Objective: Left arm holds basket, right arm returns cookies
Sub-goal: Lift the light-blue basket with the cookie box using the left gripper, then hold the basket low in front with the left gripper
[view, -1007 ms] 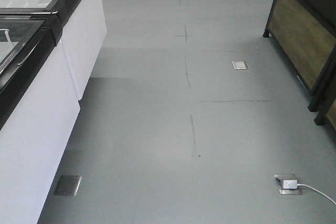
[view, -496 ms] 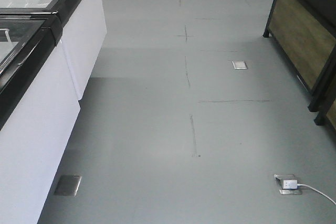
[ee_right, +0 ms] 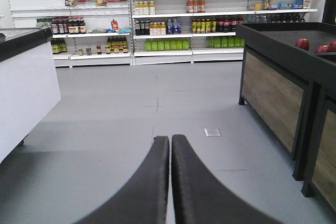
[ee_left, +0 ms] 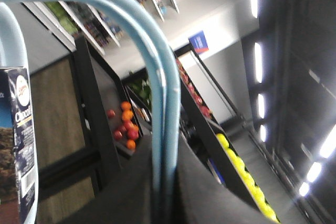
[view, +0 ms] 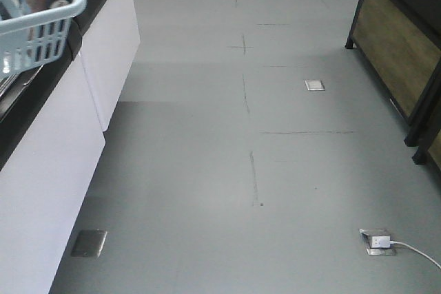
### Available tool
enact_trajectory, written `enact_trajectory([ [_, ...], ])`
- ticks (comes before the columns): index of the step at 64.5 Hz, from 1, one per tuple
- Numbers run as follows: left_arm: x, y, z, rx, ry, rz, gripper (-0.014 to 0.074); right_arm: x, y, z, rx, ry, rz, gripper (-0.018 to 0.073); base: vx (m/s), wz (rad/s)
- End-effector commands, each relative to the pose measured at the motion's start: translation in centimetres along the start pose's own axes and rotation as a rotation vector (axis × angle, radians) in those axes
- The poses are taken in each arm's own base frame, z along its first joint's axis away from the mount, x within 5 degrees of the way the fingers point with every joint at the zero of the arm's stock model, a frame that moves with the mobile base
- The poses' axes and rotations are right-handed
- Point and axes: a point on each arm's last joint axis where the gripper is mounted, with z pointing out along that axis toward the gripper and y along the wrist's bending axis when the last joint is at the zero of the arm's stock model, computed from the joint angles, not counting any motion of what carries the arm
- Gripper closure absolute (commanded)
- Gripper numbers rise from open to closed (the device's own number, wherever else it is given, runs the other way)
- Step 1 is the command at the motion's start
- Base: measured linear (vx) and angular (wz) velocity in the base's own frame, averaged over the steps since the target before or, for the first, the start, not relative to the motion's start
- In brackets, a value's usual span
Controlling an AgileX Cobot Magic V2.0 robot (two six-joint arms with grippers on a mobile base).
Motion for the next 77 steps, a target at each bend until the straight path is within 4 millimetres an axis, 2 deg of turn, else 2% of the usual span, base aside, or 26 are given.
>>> enact_trajectory([
  [1, 2.9, -4.7, 1.4, 0.141, 0.074, 0.083, 0.0604, -0.6, -0.1, -0.1, 0.013, -0.083, -0.01, 0.0567, 0.0, 0.0],
  [10, 7.5, -3.6, 4.4, 0.144, 0.228, 0.034, 0.0604, -0.6, -0.1, -0.1, 0.013, -0.083, -0.01, 0.0567, 0.0, 0.0],
  [16, 11.9, -2.3, 6.4, 0.185, 0.325, -0.035, 0.0604, -0.6, -0.1, -0.1, 0.013, -0.083, -0.01, 0.0567, 0.0, 0.0],
  [30, 20.4, 1.8, 7.9, 0.116, 0.482, -0.102, 0.0604, -0.6, -0.1, -0.1, 0.013, -0.083, -0.01, 0.0567, 0.0, 0.0],
  [40, 25.2, 4.5, 7.5, 0.03, 0.572, -0.117, 0.0604, -0.6, -0.1, -0.1, 0.013, -0.083, -0.01, 0.0567, 0.0, 0.0],
  [53, 30.0, 6.8, 6.0, -0.041, 0.689, -0.135, 0.0604, -0.6, -0.1, -0.1, 0.013, -0.083, -0.01, 0.0567, 0.0, 0.0],
  [68, 34.5, 8.4, 4.0, -0.123, 0.805, -0.173, 0.0604, -0.6, -0.1, -0.1, 0.013, -0.083, -0.01, 0.0567, 0.0, 0.0],
  [77, 35.5, 8.8, 3.3, -0.14, 0.834, -0.176, 0.0604, -0.6, -0.1, -0.1, 0.013, -0.083, -0.01, 0.0567, 0.0, 0.0],
])
